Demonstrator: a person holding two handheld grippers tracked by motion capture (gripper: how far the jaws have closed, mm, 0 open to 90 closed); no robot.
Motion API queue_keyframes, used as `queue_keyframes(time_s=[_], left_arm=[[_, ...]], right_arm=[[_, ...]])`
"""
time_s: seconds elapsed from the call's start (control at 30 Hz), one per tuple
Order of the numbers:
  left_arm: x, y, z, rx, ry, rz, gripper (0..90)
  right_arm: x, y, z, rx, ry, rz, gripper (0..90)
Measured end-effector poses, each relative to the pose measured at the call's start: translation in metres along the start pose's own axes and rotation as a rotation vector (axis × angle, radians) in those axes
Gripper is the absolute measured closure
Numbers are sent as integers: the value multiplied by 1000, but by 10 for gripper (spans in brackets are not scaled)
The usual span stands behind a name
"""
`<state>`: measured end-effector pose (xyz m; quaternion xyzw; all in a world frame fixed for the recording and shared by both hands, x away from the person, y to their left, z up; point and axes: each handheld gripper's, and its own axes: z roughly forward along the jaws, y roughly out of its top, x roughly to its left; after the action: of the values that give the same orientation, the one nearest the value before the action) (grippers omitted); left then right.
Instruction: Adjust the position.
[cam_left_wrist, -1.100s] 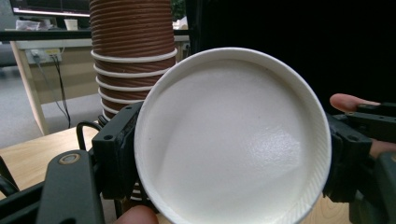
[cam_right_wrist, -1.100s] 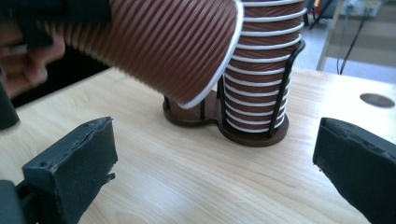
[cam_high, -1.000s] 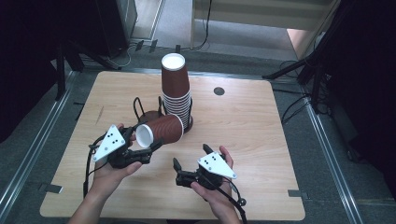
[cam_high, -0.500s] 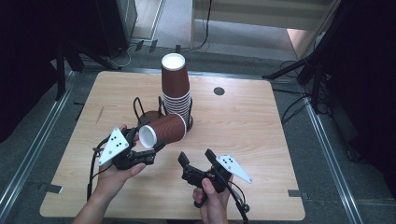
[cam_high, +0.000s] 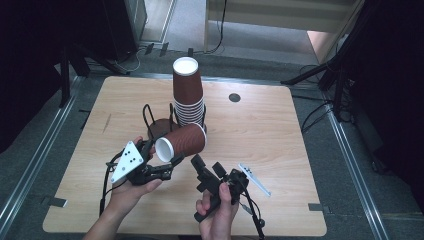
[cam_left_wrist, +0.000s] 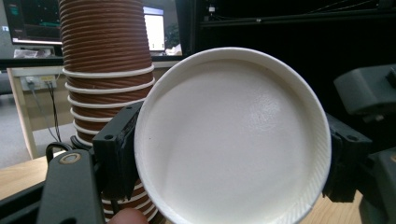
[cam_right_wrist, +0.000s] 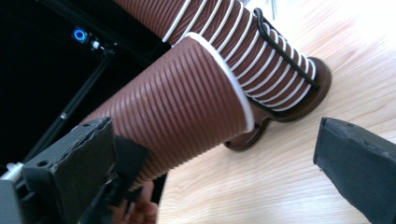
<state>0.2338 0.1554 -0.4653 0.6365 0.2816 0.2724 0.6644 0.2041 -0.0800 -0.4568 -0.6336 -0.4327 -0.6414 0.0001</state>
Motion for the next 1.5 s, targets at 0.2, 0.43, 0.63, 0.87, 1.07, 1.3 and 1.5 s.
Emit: queue_keyframes(time_s=[0.2, 0.43, 0.63, 0.87, 1.07, 1.3, 1.5], left_arm=[[-3, -3, 2, -30, 4, -6, 236], [-7, -6, 5, -41, 2, -3, 236], [-10, -7, 6, -53, -3, 3, 236], [-12, -9, 7, -69, -5, 10, 237], [-14, -10, 8, -68, -9, 22, 237], [-17, -12, 9, -72, -21, 34, 237], [-20, -13, 11, -69, -36, 37, 239]], right_arm=[[0, 2, 4, -9, -15, 70, 0], [1, 6, 7, -12, -1, 167, 0], [1, 7, 11, -11, 3, 229, 0], [1, 8, 15, 10, 14, 357, 0], [2, 11, 19, 27, 42, 488, 0], [-1, 15, 25, 62, 58, 616, 0], [-3, 15, 29, 71, 46, 644, 0]])
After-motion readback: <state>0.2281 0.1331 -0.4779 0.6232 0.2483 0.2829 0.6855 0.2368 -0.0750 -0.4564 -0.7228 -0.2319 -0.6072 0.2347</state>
